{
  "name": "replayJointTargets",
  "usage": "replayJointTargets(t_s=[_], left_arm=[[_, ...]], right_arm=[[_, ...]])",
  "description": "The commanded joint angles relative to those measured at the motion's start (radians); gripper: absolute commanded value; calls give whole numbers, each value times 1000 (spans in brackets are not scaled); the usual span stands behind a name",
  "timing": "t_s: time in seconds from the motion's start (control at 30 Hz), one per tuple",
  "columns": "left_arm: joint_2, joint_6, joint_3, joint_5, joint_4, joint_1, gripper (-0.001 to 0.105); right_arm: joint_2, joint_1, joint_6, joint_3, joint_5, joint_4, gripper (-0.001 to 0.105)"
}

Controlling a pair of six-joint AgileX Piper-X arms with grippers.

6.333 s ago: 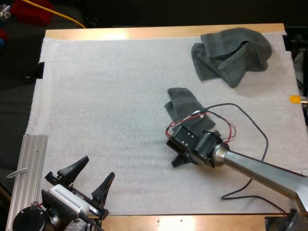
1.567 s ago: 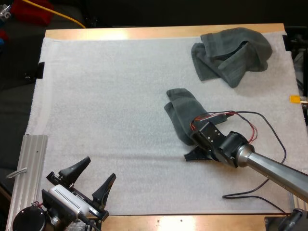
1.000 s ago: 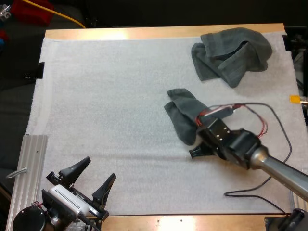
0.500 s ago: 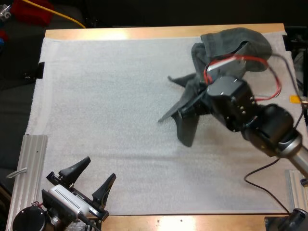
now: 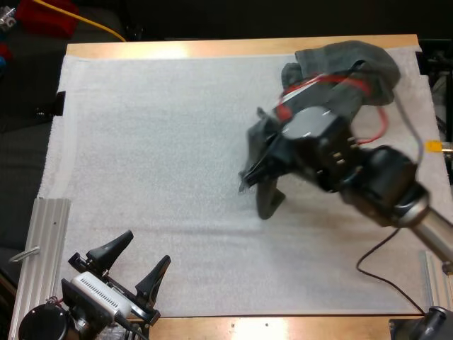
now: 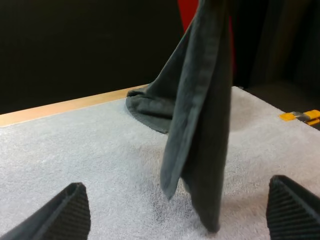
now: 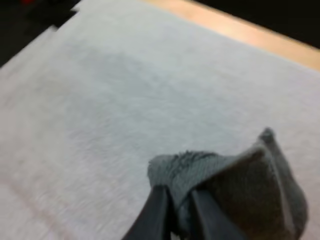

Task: Pick towel from pile, fold and stack

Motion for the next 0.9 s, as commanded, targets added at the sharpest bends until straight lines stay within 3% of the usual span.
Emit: replayJointTargets(t_s=[0.0, 0.23, 0.4, 0.6, 0.87], left_arm=[[-132, -10, -2, 6, -14, -5, 70], [-132, -10, -2, 6, -14, -5, 70], [-132, -10, -2, 6, -14, -5, 70], [-132, -10, -2, 6, -14, -5, 70], [-132, -10, -2, 6, -14, -5, 70]], right_arm=[[20, 20, -11, -11, -8, -7, 1], [86, 72, 22, -31, -16, -116, 1], [129, 89, 33, -132, -16, -185, 1], [171, 89, 35, -248, -41, -186, 1], [185, 105, 75, -270, -106, -115, 1]])
